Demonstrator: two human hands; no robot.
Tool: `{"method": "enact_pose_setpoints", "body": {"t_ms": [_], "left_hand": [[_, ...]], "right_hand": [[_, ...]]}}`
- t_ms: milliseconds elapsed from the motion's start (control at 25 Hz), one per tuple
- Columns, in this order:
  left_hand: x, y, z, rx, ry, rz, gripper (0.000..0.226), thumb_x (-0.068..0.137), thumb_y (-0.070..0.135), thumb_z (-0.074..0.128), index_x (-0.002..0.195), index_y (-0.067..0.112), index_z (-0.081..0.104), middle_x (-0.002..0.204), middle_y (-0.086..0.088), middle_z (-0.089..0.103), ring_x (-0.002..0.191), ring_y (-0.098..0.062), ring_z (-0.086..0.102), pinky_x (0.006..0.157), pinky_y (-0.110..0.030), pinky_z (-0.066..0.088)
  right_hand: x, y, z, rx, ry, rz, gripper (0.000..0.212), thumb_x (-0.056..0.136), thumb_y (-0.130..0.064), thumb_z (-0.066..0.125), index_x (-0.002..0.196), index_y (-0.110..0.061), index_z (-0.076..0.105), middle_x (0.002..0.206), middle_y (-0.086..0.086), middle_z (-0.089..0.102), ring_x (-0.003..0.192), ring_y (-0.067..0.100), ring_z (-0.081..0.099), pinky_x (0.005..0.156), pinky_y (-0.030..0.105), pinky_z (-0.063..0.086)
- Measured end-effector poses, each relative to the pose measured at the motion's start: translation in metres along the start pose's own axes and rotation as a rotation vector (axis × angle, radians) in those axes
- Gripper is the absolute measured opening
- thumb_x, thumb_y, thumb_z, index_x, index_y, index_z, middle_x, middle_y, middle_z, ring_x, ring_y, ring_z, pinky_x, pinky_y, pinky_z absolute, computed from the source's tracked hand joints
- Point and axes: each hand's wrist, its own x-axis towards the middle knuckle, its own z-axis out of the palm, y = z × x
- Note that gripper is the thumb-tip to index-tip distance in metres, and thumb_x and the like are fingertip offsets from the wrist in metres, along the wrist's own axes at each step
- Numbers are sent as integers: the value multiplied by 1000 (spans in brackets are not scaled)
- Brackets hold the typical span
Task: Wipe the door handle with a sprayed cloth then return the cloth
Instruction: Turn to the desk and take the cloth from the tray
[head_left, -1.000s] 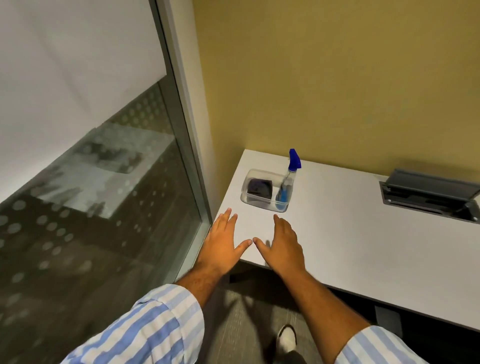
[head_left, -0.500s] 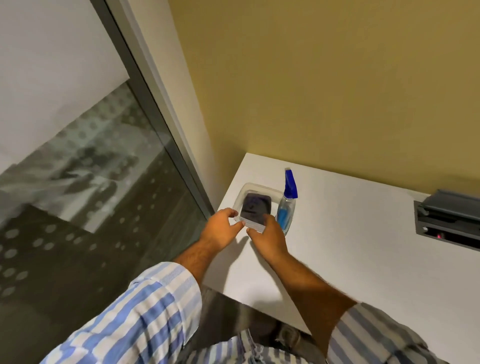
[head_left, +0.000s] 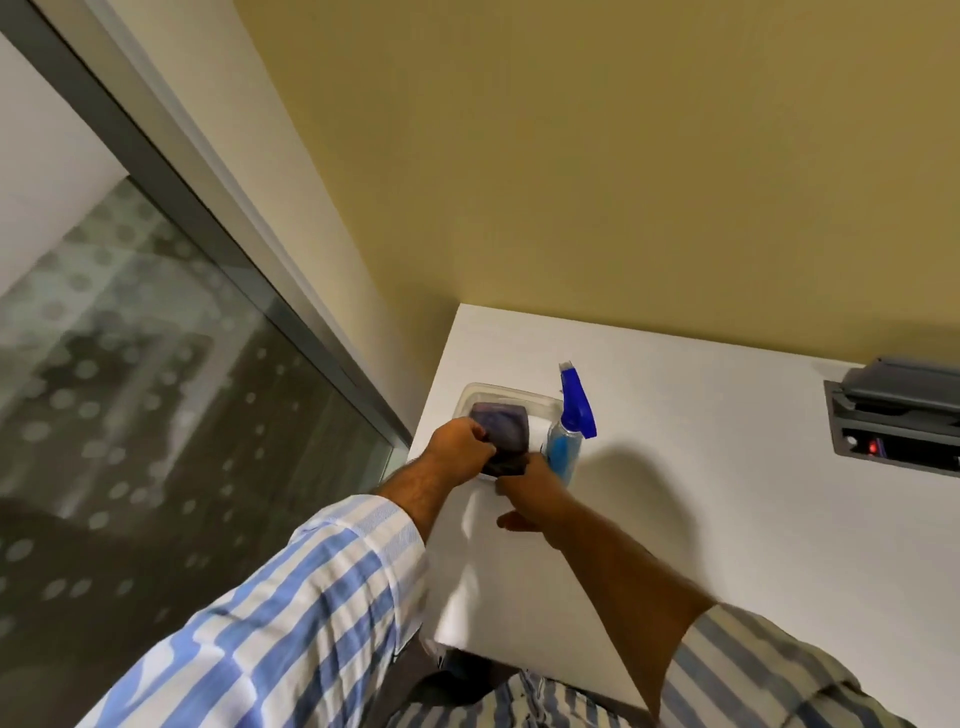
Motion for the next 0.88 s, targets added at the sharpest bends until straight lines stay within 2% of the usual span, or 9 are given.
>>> {"method": "enact_pose_setpoints", "body": {"t_ms": [80,160,240,320,440,560,680,760,880], "left_hand": [[11,-2,-4,-54,-82,-34,40,113,21,57,151,8,53,152,-17,59,132,-29,60,116,-32,46],[22,2,-4,-37,-129,-89,42,115,23,52,155,10,49,156,-15,55,142,-32,56,124,-38,43],[32,9,-1,-14,-154,-140,40,116,22,50,153,9,50,154,-16,56,141,-33,56,126,-42,43],[39,14,2,13,-158,-181,38,116,22,50,152,8,52,152,-18,57,140,-34,57,126,-43,43],[51,13,4,70,-187,-198,39,115,22,52,151,6,53,151,-18,58,140,-34,58,124,-42,44],[64,8,9,66,-221,-193,37,115,15,49,149,2,54,150,-21,59,140,-36,58,123,-42,46],[75,7,11,48,-258,-191,36,115,8,43,148,-3,55,149,-25,59,140,-40,56,123,-46,45],[79,6,8,57,-265,-169,39,115,9,43,150,-5,54,150,-27,58,141,-41,56,123,-48,46],[76,11,6,43,-211,-170,42,118,17,38,154,0,49,154,-25,54,144,-39,53,125,-46,43]], "right_hand": [[2,-8,3,74,0,75,51,97,-6,70,143,-22,54,130,9,63,106,31,74,56,29,66],[8,-14,8,150,15,130,53,98,-6,69,145,-21,51,134,10,61,111,35,74,54,28,64],[14,-22,15,172,15,169,55,97,-4,70,146,-19,51,138,12,60,117,37,72,69,36,70],[23,-27,21,-68,89,174,61,92,-5,79,145,-15,52,138,12,63,120,35,70,93,41,66],[33,-40,24,-591,223,95,54,96,-13,77,143,-11,51,134,12,68,119,30,71,97,35,59],[44,-50,25,-715,341,-40,32,106,-17,62,136,-10,58,128,13,72,116,28,72,101,35,57],[57,-51,29,-748,412,-57,30,109,-20,59,136,-9,58,130,13,71,119,27,70,105,34,54],[64,-48,30,-643,359,11,33,109,-17,54,139,-5,56,134,18,67,123,33,67,104,38,53],[73,-47,34,-589,202,96,53,102,-21,63,148,-2,47,142,27,57,132,44,59,105,46,51]]}}
